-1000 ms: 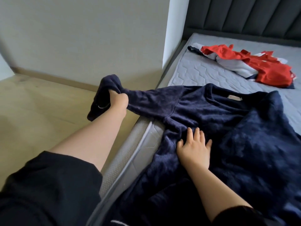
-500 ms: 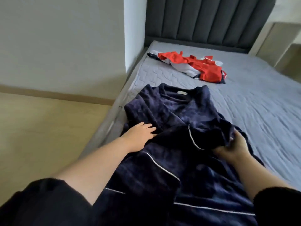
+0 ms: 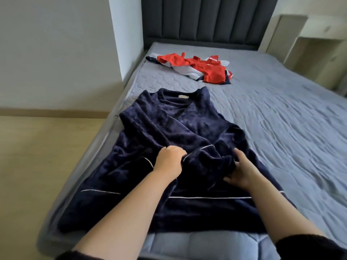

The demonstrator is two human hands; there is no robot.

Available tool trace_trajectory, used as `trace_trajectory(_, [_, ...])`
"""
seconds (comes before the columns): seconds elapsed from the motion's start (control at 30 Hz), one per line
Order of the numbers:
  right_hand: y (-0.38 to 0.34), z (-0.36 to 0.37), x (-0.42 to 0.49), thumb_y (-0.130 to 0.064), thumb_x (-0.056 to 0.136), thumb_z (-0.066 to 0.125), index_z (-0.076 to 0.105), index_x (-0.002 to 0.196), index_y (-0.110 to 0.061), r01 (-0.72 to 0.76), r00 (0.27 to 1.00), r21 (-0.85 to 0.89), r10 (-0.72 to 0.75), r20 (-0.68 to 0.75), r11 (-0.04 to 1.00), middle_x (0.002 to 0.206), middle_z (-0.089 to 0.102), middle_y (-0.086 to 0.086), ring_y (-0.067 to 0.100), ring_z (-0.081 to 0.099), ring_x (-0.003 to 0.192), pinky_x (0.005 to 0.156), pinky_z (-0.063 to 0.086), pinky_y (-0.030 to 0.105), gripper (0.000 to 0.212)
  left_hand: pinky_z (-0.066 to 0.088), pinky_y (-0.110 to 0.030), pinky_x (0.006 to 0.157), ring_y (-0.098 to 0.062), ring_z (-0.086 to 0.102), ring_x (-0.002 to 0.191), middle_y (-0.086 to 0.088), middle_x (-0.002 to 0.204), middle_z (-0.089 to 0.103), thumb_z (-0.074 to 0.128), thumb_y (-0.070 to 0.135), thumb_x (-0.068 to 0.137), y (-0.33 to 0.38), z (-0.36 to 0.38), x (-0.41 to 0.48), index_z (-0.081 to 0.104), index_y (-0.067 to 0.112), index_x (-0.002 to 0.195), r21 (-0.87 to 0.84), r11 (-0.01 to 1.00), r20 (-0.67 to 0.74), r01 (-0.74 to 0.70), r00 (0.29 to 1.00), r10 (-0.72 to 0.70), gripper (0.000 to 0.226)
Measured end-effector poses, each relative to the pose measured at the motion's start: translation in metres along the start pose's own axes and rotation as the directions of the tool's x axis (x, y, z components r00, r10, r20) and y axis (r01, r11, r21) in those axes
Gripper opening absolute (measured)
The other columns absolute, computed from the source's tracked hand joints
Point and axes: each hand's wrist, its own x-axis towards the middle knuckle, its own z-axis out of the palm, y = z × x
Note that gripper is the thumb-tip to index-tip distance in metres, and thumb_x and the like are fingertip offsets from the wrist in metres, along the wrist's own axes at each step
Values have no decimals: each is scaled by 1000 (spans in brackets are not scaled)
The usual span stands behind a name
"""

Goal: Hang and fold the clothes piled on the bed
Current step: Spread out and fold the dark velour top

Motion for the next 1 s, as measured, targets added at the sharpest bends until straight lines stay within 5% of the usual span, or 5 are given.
trace_trajectory(0.37, [-32, -3, -25, 4, 69, 47, 65, 81, -8, 314, 892, -35, -308, -330, 949, 62, 61, 12, 22, 58, 57, 54, 48, 31, 25, 47, -32, 72, -21, 56, 87, -4, 89, 63, 58, -6, 71, 34, -9, -12, 70, 7, 94, -210, 953, -164, -219, 969, 187, 29])
trace_trajectory(0.57, [-5, -41, -27, -12, 83, 58, 56, 84, -9, 47, 934, -134, -91, -346, 990, 72, 53, 11, 24, 52, 58, 50, 45, 30, 4, 34, -28, 50, -21, 50, 59, 4, 58, 50, 47, 22, 87, 33, 2, -21, 50, 13, 59, -243, 902, 50, 356, 933, -355, 30])
trace_trajectory(0.73, [-1, -33, -34, -21, 88, 61, 64, 96, -12, -65, 990, -29, 60, -127, 997, 80, 70, 14, 28, 66, 65, 58, 56, 38, 12, 44, -22, 40, -23, 68, 55, -16, 83, 69, 44, 36, 97, 30, -4, -12, 62, -3, 89, -471, 296, 618, 831, 550, -561, 44])
trace_trajectory(0.87, [1, -22, -37, 3, 92, 43, 54, 79, -2, -73, 990, -51, 66, -121, 996, 50, 61, 12, 22, 60, 42, 43, 52, 28, 19, 52, -37, 75, -29, 66, 84, -16, 103, 65, 60, 21, 92, 46, 5, -11, 59, 10, 103, -688, -305, 723, 658, 588, -362, 15])
trace_trajectory(1.0, [-4, -26, -37, 8, 83, 43, 53, 79, -5, -60, 982, -200, 21, -188, 978, 55, 56, 9, 23, 58, 51, 42, 49, 28, 17, 55, -34, 64, -24, 66, 73, -11, 79, 69, 62, 3, 88, 62, 9, -9, 61, 7, 89, -666, -460, 740, 587, 597, -311, 4])
